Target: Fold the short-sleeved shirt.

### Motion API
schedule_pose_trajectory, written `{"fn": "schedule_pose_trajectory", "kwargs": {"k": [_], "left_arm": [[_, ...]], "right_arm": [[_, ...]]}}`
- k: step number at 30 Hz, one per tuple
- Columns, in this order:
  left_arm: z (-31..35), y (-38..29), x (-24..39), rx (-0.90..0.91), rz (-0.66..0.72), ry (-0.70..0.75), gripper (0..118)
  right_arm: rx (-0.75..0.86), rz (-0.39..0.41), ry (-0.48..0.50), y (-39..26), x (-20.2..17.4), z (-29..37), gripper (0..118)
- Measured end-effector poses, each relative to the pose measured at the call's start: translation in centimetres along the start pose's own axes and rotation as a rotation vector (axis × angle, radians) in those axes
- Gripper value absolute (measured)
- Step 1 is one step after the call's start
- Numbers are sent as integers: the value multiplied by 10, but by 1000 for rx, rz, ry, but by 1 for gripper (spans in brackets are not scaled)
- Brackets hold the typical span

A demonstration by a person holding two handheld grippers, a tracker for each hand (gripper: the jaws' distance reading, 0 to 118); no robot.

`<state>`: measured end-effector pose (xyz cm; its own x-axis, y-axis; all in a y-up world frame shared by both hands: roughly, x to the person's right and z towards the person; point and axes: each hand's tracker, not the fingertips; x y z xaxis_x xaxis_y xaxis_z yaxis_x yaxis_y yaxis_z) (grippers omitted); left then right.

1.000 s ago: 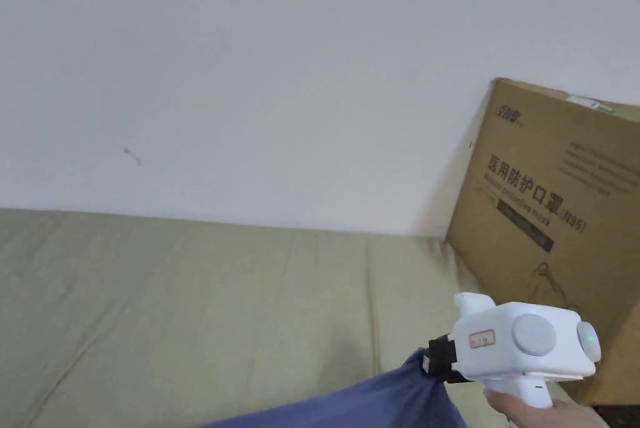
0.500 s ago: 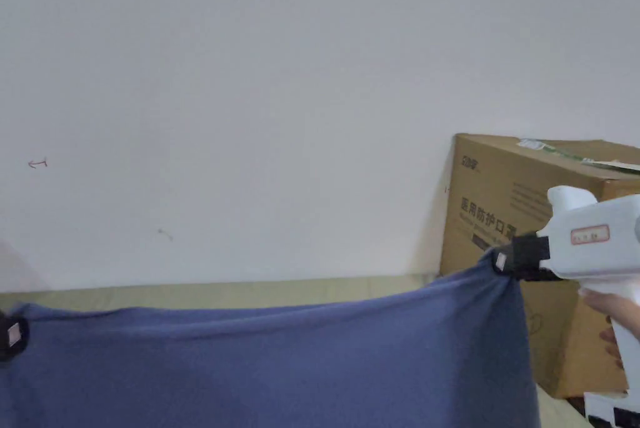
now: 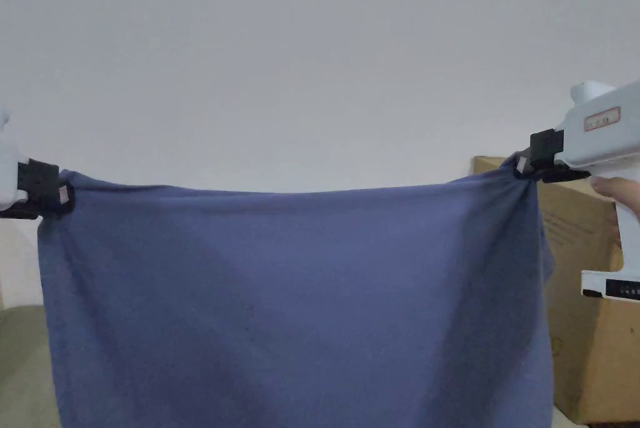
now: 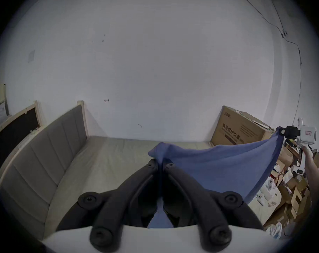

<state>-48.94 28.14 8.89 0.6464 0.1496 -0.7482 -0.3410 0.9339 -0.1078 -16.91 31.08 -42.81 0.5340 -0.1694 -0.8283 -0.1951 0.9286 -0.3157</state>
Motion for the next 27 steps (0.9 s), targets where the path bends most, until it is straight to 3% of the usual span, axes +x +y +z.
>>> {"fn": "schedule_pose_trajectory", "kwargs": {"k": [6,12,17,22,27], "left_arm": [[-53,37,-21,14,-5,72,3],[-96,57,-25,73,-12,132,3],[-122,55,-24,158,-33,179,3],[-177,47,-67,184,-16,203,3],[-193,-39,-68,4,59,170,3]], "right_arm": [[36,83,-47,34,-38,-34,1],[78,112,-72,67,-63,-102,1],[110,73,-83,68,-74,-141,1],[101,65,-84,29,-73,-181,1],[-63,66,-114,-77,-54,-224,1]]}}
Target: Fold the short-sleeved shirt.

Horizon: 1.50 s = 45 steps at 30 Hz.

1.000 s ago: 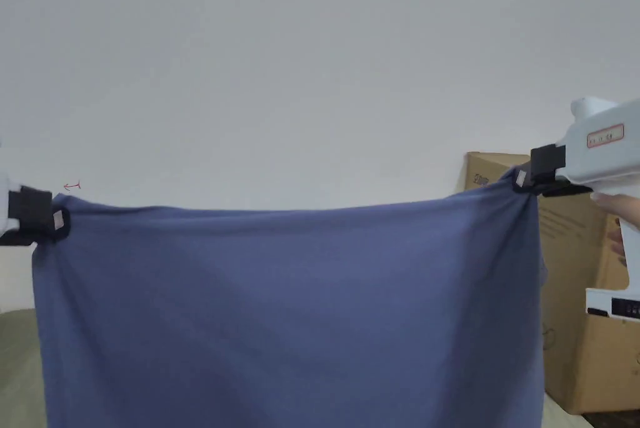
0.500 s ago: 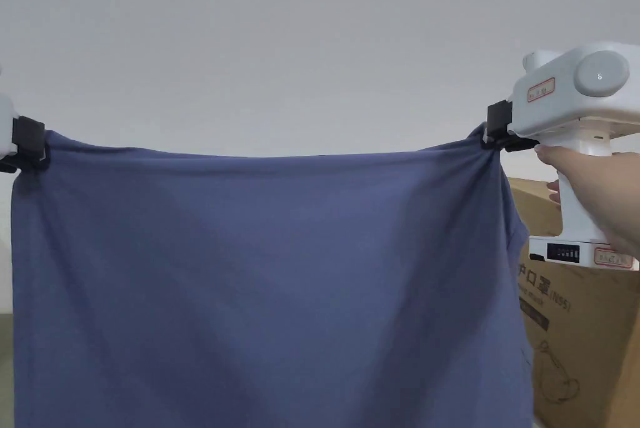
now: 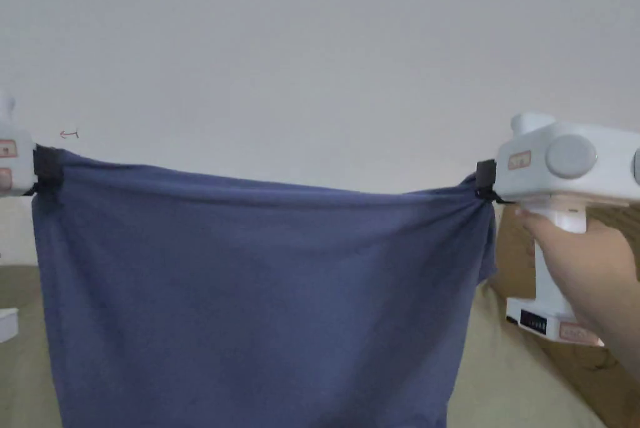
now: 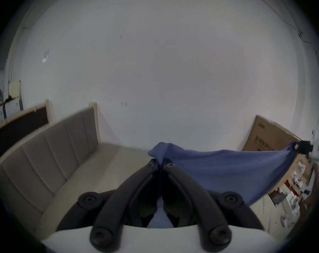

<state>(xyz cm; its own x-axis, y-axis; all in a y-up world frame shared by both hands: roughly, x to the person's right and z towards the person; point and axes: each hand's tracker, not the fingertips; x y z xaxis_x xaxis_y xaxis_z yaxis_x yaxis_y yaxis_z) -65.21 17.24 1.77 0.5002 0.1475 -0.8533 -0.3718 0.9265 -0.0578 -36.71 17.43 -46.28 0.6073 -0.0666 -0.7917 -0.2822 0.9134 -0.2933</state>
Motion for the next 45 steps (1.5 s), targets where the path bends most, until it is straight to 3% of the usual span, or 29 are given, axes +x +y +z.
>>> {"fn": "schedule_pose_trajectory", "kwargs": {"k": [4,9,11,14,22,32,34,35,36,37,38,39,40,41,45], "left_arm": [[-20,-103,-23,-301,23,-18,3],[3,-243,-38,-613,-20,-39,3],[23,-291,-47,-726,-16,-57,3],[59,-339,-57,-834,-40,-62,3],[162,-371,-65,-922,-16,-79,3],[213,-386,-84,-947,55,-107,3],[220,-389,-85,-935,53,-103,3],[223,-388,-84,-916,48,-109,4],[222,-389,-87,-899,41,-119,10],[223,-389,-87,-881,32,-123,23],[225,-388,-87,-856,35,-123,51],[226,-388,-89,-829,50,-128,77],[240,-382,-73,-801,74,-134,102],[244,-381,-73,-777,95,-131,118],[255,-376,-70,-708,135,-170,118]], "right_arm": [[-276,-47,-1,-123,22,-28,1],[-554,-94,5,-272,62,-9,1],[-648,-110,0,-320,76,14,1],[-754,-74,32,-366,87,68,1],[-870,-32,90,-420,104,170,1],[-888,30,77,-432,100,205,2],[-888,27,77,-436,97,210,7],[-885,24,77,-436,98,212,22],[-877,17,77,-437,99,213,37],[-867,4,75,-439,102,211,57],[-864,-11,68,-440,104,213,89],[-862,-18,59,-441,105,215,106],[-849,-29,48,-441,107,219,114],[-832,-45,36,-442,104,226,114],[-713,-129,24,-430,104,246,114]]}}
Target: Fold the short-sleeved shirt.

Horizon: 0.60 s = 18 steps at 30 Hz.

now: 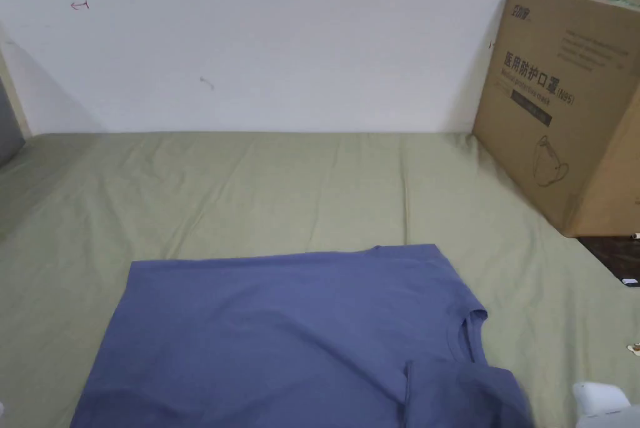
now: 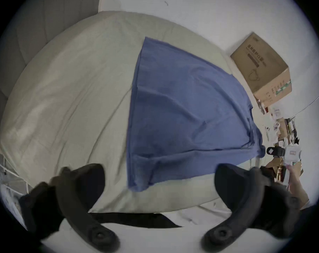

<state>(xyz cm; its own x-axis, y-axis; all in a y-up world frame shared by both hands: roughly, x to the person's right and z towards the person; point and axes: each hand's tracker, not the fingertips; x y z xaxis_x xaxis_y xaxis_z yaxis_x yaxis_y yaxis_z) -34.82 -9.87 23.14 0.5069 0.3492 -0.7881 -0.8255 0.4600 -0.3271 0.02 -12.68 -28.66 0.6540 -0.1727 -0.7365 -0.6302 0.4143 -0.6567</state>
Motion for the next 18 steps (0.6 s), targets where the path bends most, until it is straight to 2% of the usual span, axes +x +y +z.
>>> {"fn": "schedule_pose_trajectory", "kwargs": {"k": [4,5,6,7,8,9,10,11,12,14,18], "left_arm": [[20,6,16,135,-16,-17,118],[26,6,23,172,-16,-16,114],[31,6,29,202,-16,-11,102],[35,7,27,229,-28,-23,79],[41,6,33,264,-38,-22,32],[47,6,39,290,-51,0,1],[50,6,45,304,-68,30,2],[53,4,58,311,-83,58,2],[54,2,62,327,-92,91,2],[56,6,62,318,-82,61,2],[44,14,43,191,-3,112,2]], "right_arm": [[140,-10,39,3,-15,32,114],[173,1,35,3,-21,39,113],[198,10,39,4,-26,46,109],[251,13,36,3,-32,54,101],[308,2,38,4,-34,57,75],[364,-13,75,3,-38,64,45],[410,-27,130,3,-40,69,10],[444,-50,176,4,-41,72,2],[447,-53,199,8,-43,73,2],[466,-68,147,9,-46,77,2],[456,-125,213,13,-43,77,2]]}}
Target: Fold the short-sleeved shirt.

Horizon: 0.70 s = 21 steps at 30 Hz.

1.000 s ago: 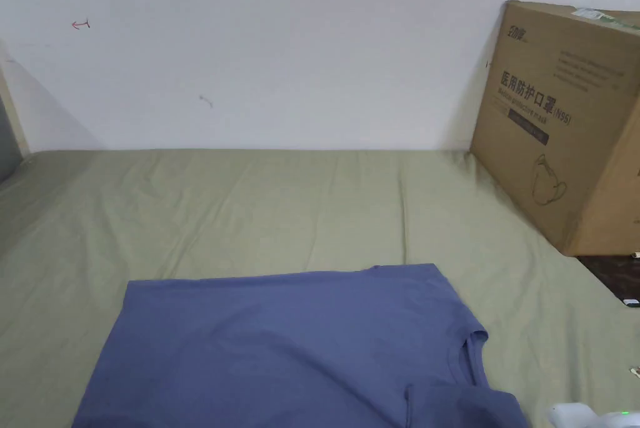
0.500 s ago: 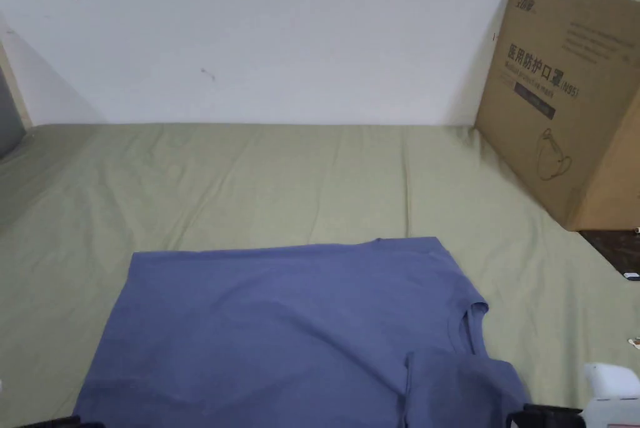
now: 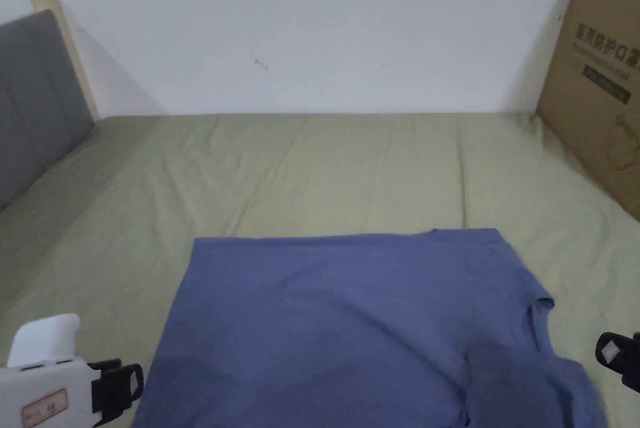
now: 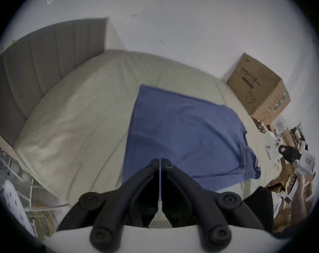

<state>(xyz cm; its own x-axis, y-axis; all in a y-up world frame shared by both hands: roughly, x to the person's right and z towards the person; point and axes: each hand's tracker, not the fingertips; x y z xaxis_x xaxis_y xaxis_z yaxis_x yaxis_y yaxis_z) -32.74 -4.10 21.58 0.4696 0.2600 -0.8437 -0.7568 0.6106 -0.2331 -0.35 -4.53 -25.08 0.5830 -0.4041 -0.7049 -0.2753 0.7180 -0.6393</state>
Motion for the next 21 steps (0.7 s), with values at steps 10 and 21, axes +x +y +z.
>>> {"fn": "schedule_pose_trajectory", "kwargs": {"k": [10,21], "left_arm": [[-88,-29,-69,-137,53,24,113],[-91,-45,-43,-229,-11,159,2]], "right_arm": [[-116,-37,-21,-19,5,-18,2],[-169,-17,-79,-23,12,-21,2]]}}
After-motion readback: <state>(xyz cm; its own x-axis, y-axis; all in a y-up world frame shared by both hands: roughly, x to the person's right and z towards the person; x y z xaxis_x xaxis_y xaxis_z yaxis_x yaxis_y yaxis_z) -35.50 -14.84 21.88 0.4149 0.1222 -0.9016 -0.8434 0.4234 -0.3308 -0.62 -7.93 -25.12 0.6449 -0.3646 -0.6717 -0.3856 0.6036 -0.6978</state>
